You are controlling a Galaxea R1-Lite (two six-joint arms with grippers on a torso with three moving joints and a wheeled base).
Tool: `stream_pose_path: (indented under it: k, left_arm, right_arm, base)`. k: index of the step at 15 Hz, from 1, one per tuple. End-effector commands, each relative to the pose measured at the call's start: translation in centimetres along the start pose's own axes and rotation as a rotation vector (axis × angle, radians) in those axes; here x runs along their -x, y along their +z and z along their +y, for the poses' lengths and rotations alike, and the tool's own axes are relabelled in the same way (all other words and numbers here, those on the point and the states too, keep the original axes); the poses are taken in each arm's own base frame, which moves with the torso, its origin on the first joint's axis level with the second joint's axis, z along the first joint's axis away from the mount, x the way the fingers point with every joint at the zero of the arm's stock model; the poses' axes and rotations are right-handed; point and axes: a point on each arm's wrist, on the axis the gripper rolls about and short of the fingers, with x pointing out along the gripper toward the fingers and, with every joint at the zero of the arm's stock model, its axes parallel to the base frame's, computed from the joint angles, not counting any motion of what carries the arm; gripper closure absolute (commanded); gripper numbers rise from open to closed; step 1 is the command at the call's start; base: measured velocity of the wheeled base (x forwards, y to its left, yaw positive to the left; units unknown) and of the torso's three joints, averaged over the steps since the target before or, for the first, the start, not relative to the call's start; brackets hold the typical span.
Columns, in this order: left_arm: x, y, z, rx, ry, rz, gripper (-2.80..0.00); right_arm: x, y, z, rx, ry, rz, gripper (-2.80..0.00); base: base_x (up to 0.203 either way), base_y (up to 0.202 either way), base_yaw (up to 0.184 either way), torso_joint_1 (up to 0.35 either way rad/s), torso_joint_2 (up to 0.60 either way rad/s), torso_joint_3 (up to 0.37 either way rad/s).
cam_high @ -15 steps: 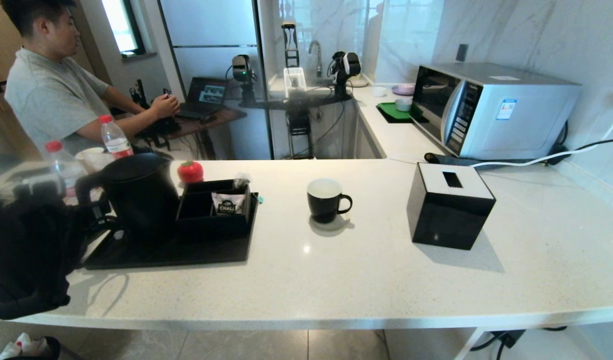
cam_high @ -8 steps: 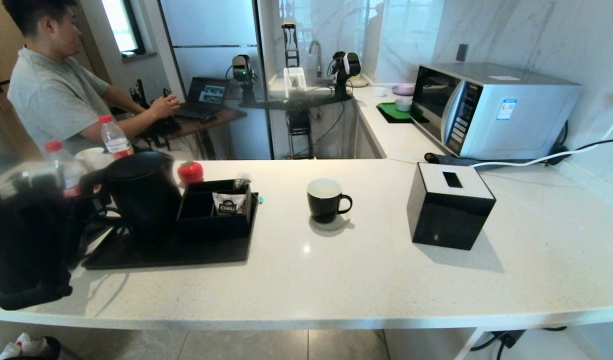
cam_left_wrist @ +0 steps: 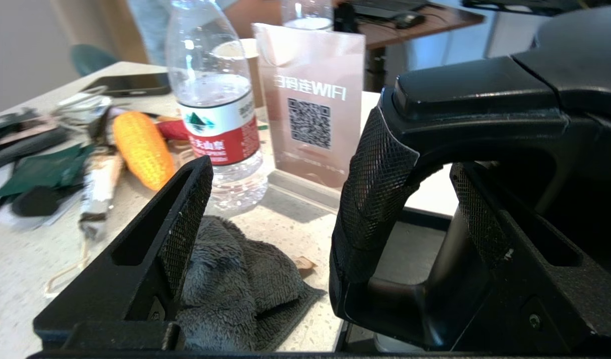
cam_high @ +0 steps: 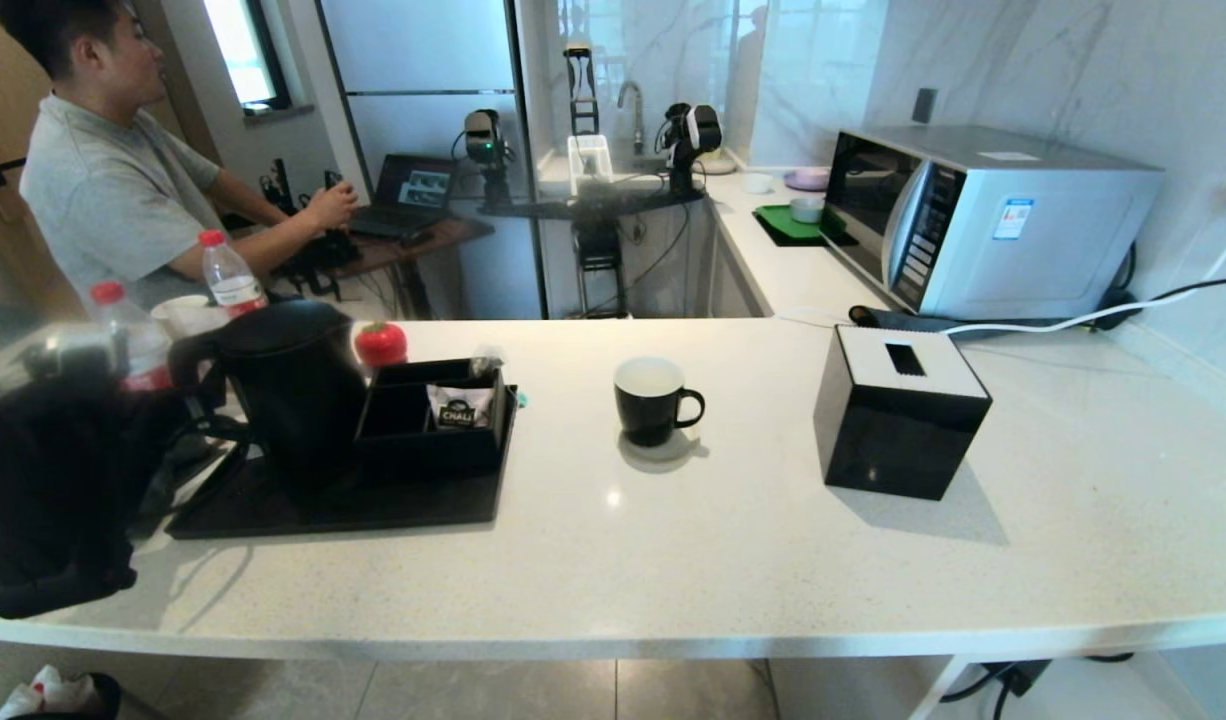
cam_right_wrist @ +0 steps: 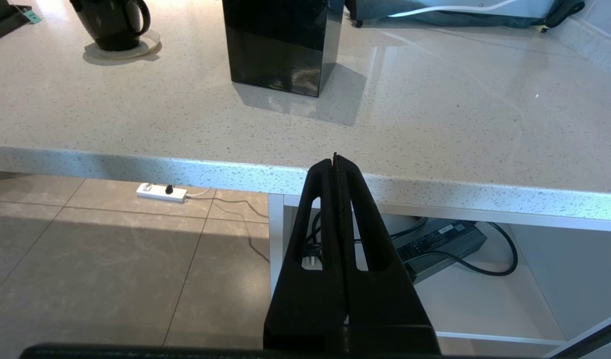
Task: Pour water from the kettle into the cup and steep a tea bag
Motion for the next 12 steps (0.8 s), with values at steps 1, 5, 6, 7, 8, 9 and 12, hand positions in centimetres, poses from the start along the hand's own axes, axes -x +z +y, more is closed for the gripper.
stream_pose_path:
  k: [1,5,6,7,8,9,12]
  left_arm:
    - [0.1,0.3,0.8,-0.003,-0.037,-0.042,-2.80]
    - [-0.1,-0.4,2.2,-0.012,-0.097,-0.028,-2.80]
    - [-0.3,-0.4,2.4,-0.016,-0.097,-0.033,-2.80]
    - [-0.5,-0.4,2.5,-0.018,-0.096,-0.037,-2.80]
    - [-0.7,-0.3,2.6,-0.019,-0.094,-0.048,-2.80]
    - [-1.0,-0.2,2.6,-0.020,-0.094,-0.058,-2.80]
    - [-2.0,0.1,2.6,-0.028,-0.095,-0.096,-2.80]
  right_arm:
    - [0.0,0.0,0.0,0.001,0.001,0.001,0.00]
    - [0.0,0.0,0.0,0.001,0.001,0.001,0.00]
    - [0.0,0.0,0.0,0.001,0.001,0.001,0.00]
    - [0.0,0.0,0.0,0.001,0.001,0.001,0.00]
    - [0.0,0.0,0.0,0.001,0.001,0.001,0.00]
    - [0.0,0.0,0.0,0.001,0.001,0.001,0.00]
    - [0.0,0.0,0.0,0.001,0.001,0.001,0.00]
  base:
    - [0.000,0.000,0.000,0.000,0.00,0.000]
    - [0.000,0.000,0.000,0.000,0.00,0.000]
    - [0.000,0.000,0.000,0.000,0.00,0.000]
    - [0.000,0.000,0.000,0.000,0.00,0.000]
    - [0.000,0.000,0.000,0.000,0.00,0.000]
    - [0.000,0.000,0.000,0.000,0.00,0.000]
    - [0.000,0.000,0.000,0.000,0.00,0.000]
